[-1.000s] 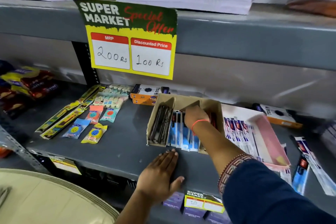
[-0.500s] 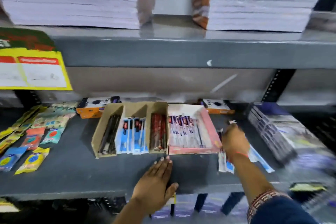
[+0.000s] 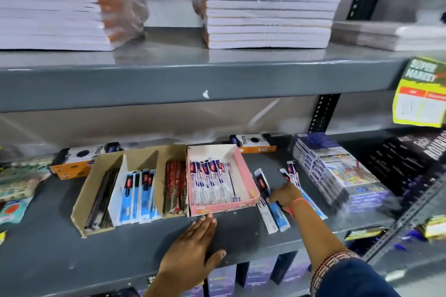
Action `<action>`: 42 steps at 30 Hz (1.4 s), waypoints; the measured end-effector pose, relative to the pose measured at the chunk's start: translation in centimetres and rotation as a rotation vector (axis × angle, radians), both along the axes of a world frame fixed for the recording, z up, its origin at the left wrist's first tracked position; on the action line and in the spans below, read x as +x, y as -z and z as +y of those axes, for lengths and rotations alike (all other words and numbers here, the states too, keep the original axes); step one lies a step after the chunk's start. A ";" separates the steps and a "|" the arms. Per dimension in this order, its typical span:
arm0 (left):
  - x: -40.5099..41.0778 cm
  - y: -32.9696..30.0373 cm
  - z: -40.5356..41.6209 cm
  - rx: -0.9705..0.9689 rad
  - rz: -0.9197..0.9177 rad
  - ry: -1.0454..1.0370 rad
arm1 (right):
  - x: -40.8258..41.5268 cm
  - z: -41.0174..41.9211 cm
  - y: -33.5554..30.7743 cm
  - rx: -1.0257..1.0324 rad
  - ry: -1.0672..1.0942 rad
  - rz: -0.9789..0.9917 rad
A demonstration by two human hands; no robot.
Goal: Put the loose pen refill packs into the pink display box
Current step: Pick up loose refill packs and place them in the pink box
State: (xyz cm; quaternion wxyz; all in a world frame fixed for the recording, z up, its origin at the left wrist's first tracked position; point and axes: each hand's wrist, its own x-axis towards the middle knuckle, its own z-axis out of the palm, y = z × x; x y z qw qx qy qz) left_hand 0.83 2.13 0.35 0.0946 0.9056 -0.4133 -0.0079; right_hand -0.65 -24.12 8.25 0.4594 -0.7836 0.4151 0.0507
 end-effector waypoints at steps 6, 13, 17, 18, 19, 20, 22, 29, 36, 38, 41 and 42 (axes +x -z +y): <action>0.1 -0.5 0.1 -0.081 0.047 -0.013 | 0.3 -1.1 -1.3 0.525 0.111 -0.340; -0.2 -1.4 0.2 -0.102 -0.108 0.066 | -1.6 0.0 -3.0 0.720 -0.093 -0.644; -0.2 -1.2 0.2 -0.084 -0.155 0.060 | -2.2 0.4 -2.7 0.683 -0.143 -0.660; -0.1 -1.2 0.1 -0.088 -0.178 0.054 | -2.3 0.4 -2.6 0.675 -0.147 -0.662; -0.2 -1.1 0.1 -0.097 -0.191 0.042 | -2.4 0.5 -2.7 0.675 -0.150 -0.660; -0.2 -1.3 0.1 -0.106 -0.195 0.032 | -2.5 0.5 -2.7 0.674 -0.156 -0.661; -0.3 -1.4 0.1 -0.104 -0.201 0.025 | -2.5 0.6 -2.8 0.674 -0.162 -0.661; -0.2 -1.6 3.2 -0.132 -0.160 -0.068 | -1.4 2.5 -3.1 0.667 -0.207 -0.633; 1.1 -1.4 12.8 -0.168 -0.231 -0.324 | 5.1 13.6 -5.6 0.520 -0.510 -0.541; 1.0 -1.7 13.9 -0.144 -0.203 -0.349 | 7.3 17.1 -6.4 0.397 -0.530 -0.512; 1.2 -1.2 14.4 -0.129 -0.205 -0.391 | 10.7 21.7 -6.8 0.126 -0.609 -0.409; 1.4 -1.0 14.4 -0.150 -0.222 -0.405 | 11.6 22.7 -6.7 0.009 -0.645 -0.344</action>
